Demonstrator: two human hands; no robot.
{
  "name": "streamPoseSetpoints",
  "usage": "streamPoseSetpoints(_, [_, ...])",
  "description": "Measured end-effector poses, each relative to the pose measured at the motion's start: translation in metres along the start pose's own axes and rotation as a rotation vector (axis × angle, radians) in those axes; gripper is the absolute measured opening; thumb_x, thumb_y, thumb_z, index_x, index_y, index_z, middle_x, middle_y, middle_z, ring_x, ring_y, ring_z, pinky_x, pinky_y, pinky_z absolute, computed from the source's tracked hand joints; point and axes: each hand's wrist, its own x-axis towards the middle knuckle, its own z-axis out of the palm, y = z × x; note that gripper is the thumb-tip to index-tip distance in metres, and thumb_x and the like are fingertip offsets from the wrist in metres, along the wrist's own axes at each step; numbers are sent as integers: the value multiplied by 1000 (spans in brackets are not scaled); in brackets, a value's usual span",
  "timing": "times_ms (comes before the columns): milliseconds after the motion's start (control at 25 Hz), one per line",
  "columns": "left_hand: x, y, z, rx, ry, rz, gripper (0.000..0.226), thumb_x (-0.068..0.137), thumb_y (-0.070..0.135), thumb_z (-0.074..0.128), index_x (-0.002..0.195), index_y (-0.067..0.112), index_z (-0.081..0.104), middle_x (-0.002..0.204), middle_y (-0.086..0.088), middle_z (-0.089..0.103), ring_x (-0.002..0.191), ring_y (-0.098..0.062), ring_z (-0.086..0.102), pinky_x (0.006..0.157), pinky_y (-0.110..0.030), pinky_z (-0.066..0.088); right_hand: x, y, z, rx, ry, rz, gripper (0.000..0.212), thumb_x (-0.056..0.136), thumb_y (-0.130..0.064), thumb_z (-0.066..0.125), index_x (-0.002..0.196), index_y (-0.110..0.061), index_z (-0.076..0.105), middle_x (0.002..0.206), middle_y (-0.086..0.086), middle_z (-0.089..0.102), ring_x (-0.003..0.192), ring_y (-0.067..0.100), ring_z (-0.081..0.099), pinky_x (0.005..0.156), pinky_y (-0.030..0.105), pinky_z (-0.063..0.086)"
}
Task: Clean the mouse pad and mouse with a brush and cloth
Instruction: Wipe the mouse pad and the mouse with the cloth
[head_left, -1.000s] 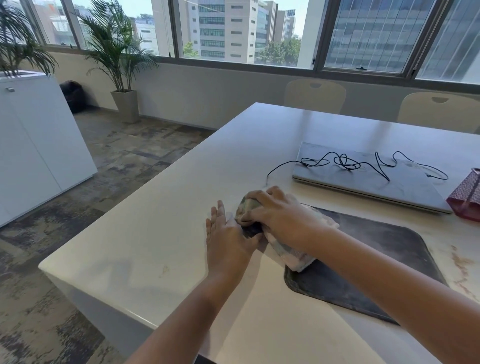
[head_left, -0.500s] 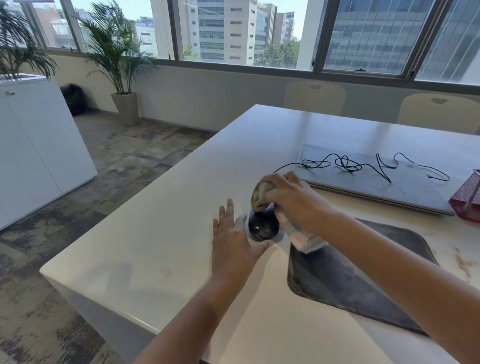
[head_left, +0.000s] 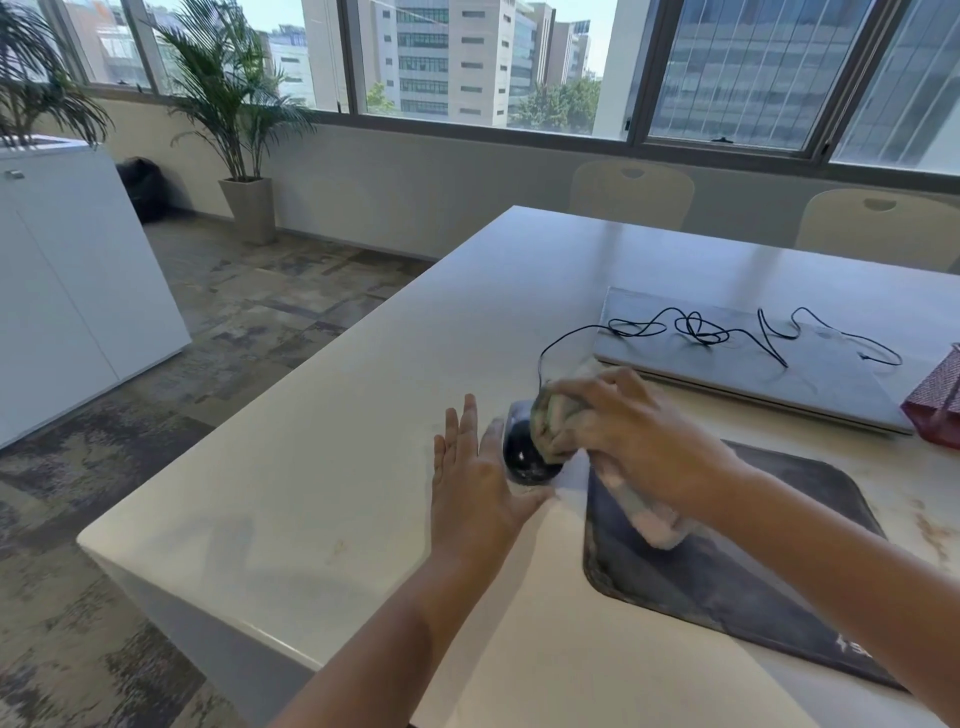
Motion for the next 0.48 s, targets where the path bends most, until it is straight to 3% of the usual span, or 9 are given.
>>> streamPoseSetpoints(120, [-1, -1, 2, 19, -28, 53, 83, 75, 56, 63, 142, 40, 18, 156, 5, -10, 143, -16, -13, 114, -30, -7, 13, 19, -6, 92, 103, 164, 35, 67, -4, 73, 87, -33, 71, 117, -12, 52, 102, 15, 35, 88, 40, 45])
streamPoseSetpoints(320, [-2, -2, 3, 53, -23, 83, 76, 79, 59, 56, 143, 40, 19, 156, 4, -11, 142, -14, -16, 112, -27, -10, 2, 11, 21, 150, -115, 166, 37, 87, -22, 61, 114, -46, 60, 135, -9, 44, 112, 23, 37, 95, 39, 41])
streamPoseSetpoints(480, [-1, -1, 3, 84, -36, 75, 79, 78, 59, 56, 144, 36, 19, 156, 3, -11, 143, -16, -14, 112, -29, -9, -17, 12, 13, 135, -172, 98, 43, 85, -20, 62, 117, -49, 58, 135, -5, 47, 109, 26, 45, 93, 39, 44])
